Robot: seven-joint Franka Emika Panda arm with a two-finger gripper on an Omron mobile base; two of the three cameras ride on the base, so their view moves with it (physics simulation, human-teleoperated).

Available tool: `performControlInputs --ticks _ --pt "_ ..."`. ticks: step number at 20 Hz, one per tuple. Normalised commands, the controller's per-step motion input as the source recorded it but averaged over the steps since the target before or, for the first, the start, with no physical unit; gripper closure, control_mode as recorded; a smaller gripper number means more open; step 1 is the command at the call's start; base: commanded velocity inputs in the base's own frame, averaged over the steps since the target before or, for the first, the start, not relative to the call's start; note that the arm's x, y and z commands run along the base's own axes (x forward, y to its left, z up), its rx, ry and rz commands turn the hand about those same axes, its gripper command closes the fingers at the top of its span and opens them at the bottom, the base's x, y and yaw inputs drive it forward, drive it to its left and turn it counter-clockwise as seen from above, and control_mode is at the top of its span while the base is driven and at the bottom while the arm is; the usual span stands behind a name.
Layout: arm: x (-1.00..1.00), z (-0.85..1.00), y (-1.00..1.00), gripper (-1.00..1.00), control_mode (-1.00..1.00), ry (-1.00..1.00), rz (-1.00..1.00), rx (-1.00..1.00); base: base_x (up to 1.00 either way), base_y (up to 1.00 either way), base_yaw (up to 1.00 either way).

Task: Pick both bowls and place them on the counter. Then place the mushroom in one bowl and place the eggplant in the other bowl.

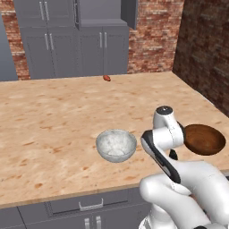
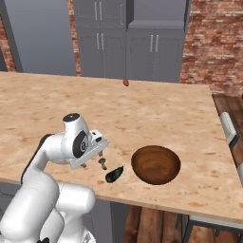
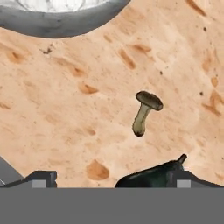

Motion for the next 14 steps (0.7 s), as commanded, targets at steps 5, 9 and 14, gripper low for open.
performControlInputs --ticks 5,9,14 --pt "0.26 -0.21 0.00 -1.00 -1.00 0.03 0.00 0.00 0.00 0.00 0.00" --pt "0.22 -0.21 0.00 -1.00 -1.00 0.05 0.00 0.00 0.00 0.00 0.00" --pt "0.28 -0.19 -0.03 -1.00 -1.00 0.05 0.00 0.00 0.00 0.00 0.00"
